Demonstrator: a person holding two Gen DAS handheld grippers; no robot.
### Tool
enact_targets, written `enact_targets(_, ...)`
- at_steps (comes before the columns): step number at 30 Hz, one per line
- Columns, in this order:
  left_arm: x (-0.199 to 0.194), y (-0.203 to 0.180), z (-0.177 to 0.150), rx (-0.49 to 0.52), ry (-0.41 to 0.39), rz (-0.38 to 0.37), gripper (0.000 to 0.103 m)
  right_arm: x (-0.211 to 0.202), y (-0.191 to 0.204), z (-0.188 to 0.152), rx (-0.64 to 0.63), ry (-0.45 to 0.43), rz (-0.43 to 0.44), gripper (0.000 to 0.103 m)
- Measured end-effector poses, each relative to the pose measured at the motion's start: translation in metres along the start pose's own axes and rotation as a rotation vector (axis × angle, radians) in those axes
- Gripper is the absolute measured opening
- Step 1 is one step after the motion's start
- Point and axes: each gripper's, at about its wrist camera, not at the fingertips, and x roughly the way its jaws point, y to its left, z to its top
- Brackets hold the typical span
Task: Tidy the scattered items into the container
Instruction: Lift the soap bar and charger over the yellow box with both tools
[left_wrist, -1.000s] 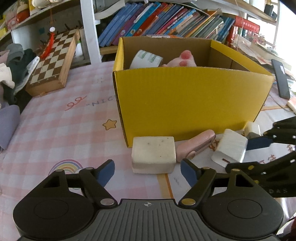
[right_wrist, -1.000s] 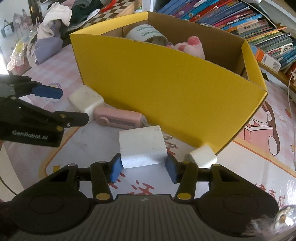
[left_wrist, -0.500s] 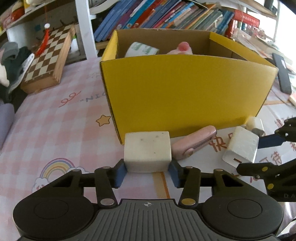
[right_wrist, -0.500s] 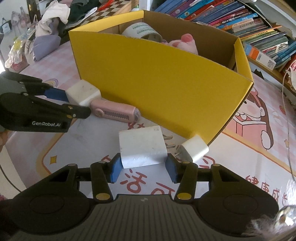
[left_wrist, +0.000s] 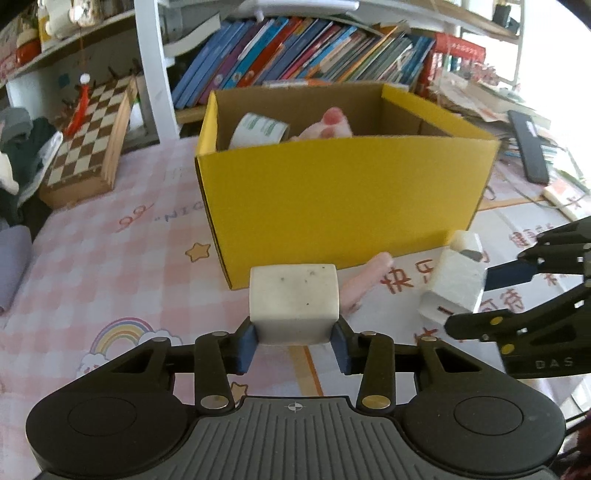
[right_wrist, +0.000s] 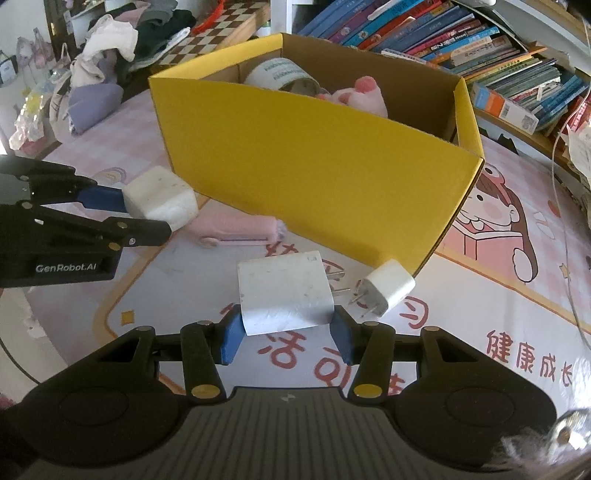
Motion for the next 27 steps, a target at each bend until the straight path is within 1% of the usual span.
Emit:
enact_targets(5,-0.023,0.002,0.004,0.026,-0.068,-0.027,0.040,-0.017,0.008,0.004,0.019,-0.028,0.015,0.047)
enact_targets(9,-0.039,0.003,0.010,0.051,-0.121,-0.032,0.040,-0.035,0.013,0.009,0.041,-0.065,0.029,0.047)
enact_targets(16,-0.060,-0.003,0.021,0.089,-0.206,-0.057,0.040,-0.068,0.024,0.019,0.030,-0.165,0.033,0.047)
enact_targets(22,-0.070,-0.005,0.036,0.099,-0.281,-0.070,0.040,-0.088,0.019,0.032,0.028,-0.240,0.013,0.048)
enact_targets(27,-0.068,-0.006,0.051,0.099,-0.314,-0.069,0.040,-0.099,0.003,0.045,0.034,-0.289,-0.020,0.048)
